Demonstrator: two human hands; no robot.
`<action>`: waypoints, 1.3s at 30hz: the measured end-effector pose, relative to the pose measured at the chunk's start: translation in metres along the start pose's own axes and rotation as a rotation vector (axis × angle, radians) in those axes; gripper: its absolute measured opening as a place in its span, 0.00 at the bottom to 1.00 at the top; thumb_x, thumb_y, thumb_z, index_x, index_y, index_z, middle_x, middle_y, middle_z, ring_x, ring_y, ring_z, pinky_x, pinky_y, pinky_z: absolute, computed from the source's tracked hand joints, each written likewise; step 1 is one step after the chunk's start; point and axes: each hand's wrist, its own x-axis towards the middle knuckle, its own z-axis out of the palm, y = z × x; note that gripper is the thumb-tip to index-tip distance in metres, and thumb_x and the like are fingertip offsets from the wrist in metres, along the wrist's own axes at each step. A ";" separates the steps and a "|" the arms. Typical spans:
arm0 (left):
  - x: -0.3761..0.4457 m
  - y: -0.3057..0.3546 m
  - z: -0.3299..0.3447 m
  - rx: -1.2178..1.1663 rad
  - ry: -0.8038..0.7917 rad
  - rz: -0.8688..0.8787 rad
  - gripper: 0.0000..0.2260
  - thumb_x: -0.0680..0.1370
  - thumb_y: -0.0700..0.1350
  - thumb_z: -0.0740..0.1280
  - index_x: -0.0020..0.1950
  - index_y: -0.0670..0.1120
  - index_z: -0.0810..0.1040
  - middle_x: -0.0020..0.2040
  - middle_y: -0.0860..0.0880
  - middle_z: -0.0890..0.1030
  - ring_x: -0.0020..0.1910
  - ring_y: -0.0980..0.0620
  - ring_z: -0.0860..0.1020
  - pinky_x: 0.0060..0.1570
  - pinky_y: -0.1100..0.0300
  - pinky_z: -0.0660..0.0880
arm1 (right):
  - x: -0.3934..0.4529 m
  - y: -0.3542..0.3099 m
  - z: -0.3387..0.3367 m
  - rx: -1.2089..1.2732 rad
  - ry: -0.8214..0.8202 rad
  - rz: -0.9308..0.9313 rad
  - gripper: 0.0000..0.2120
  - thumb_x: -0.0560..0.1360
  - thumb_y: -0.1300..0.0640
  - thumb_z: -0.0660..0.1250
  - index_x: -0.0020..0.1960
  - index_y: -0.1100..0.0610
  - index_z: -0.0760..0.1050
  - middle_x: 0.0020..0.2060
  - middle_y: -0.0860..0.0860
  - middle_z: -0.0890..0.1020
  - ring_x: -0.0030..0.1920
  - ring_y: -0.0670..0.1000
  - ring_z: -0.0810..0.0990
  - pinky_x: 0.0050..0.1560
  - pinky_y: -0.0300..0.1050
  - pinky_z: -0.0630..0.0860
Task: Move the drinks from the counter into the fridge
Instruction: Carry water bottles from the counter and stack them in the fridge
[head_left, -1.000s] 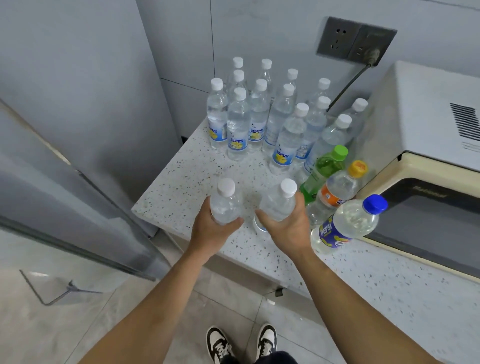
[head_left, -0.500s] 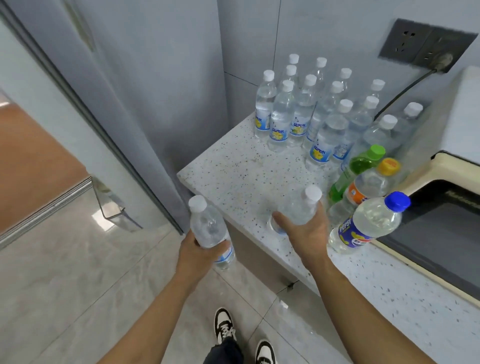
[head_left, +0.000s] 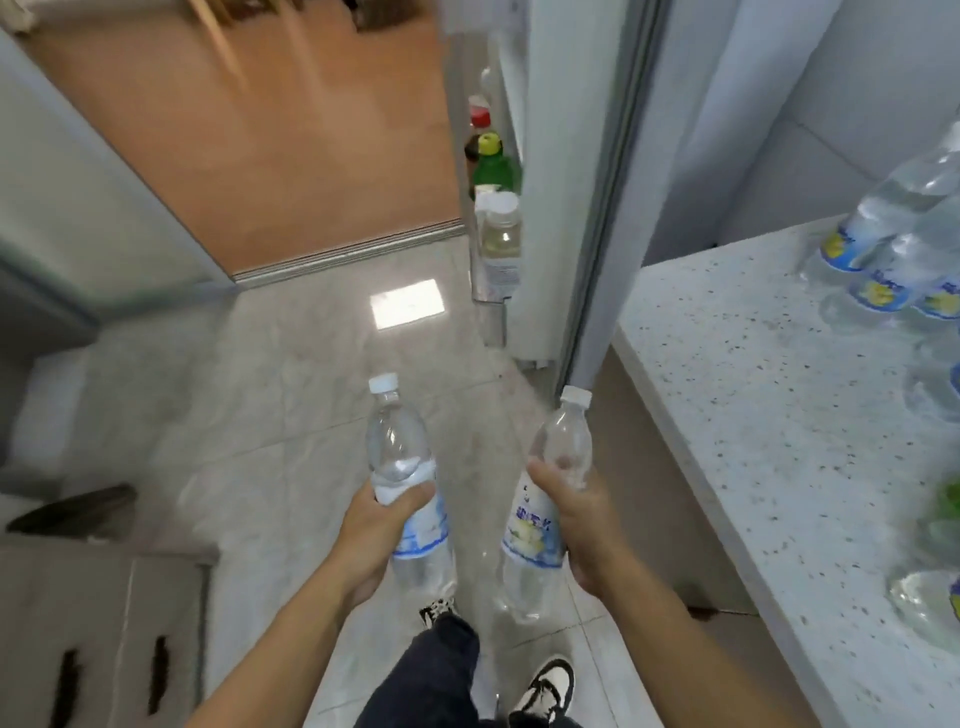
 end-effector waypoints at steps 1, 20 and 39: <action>0.000 -0.002 -0.012 -0.022 0.017 -0.015 0.24 0.64 0.54 0.77 0.57 0.47 0.81 0.49 0.45 0.87 0.46 0.46 0.85 0.44 0.57 0.80 | 0.006 0.004 0.013 -0.018 -0.017 0.052 0.28 0.63 0.46 0.80 0.57 0.57 0.75 0.47 0.57 0.84 0.47 0.57 0.86 0.50 0.57 0.83; 0.122 0.098 -0.220 -0.217 0.148 -0.007 0.18 0.75 0.53 0.71 0.62 0.48 0.76 0.52 0.43 0.85 0.49 0.43 0.85 0.46 0.50 0.82 | 0.128 -0.028 0.285 -0.215 -0.229 0.093 0.24 0.66 0.47 0.77 0.59 0.52 0.77 0.53 0.58 0.85 0.53 0.60 0.85 0.58 0.63 0.79; 0.365 0.282 -0.231 -0.071 0.138 0.038 0.26 0.66 0.62 0.69 0.59 0.50 0.76 0.50 0.46 0.86 0.48 0.44 0.85 0.45 0.48 0.83 | 0.374 -0.136 0.410 -0.196 -0.194 0.054 0.26 0.64 0.47 0.77 0.59 0.50 0.75 0.49 0.57 0.86 0.45 0.57 0.87 0.45 0.54 0.84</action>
